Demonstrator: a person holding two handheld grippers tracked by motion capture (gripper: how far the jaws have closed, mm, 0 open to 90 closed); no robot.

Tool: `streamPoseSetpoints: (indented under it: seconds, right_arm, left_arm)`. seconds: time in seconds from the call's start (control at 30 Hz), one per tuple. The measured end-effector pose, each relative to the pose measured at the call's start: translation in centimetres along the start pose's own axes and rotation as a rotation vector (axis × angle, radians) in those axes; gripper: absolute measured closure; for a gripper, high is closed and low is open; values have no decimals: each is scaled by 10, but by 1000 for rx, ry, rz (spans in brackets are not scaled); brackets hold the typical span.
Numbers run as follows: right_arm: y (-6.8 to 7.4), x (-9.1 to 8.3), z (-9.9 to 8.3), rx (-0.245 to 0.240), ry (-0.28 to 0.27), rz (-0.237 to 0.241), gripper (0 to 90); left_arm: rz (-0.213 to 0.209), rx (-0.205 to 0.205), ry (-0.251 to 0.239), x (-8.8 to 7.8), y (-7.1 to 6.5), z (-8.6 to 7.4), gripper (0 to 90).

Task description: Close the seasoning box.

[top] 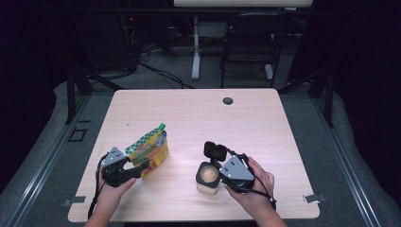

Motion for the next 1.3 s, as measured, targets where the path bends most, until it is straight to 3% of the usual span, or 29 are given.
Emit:
streamPoseSetpoints:
  seconds: [0.47,0.83,1.07,1.2,1.3]
  right_arm:
    - [-22,20,5,71,43,68,399]
    - [-25,40,5,78,80,155,384]
    - [-19,43,5,31,99,161,517]
    - [-13,41,6,-36,106,132,554]
    - [-12,39,7,-32,95,136,585]
  left_arm:
    - [-3,-4,8,2,-1,1,421]
    - [-26,18,52,-1,-5,-6,421]
    - [-23,33,53,-3,-8,-6,421]
    - [-13,36,53,-5,-7,-7,421]
    - [-10,28,48,-6,-7,-7,421]
Point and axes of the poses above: each handheld gripper's, and its own axes: x roughly forward along the jaws, z roughly out of its top, y roughly to its left, the point moved 4 cm from there along x, roughly forward along the jaws, and after that the axes turned 2 degrees about y, right-handed, at the moved point
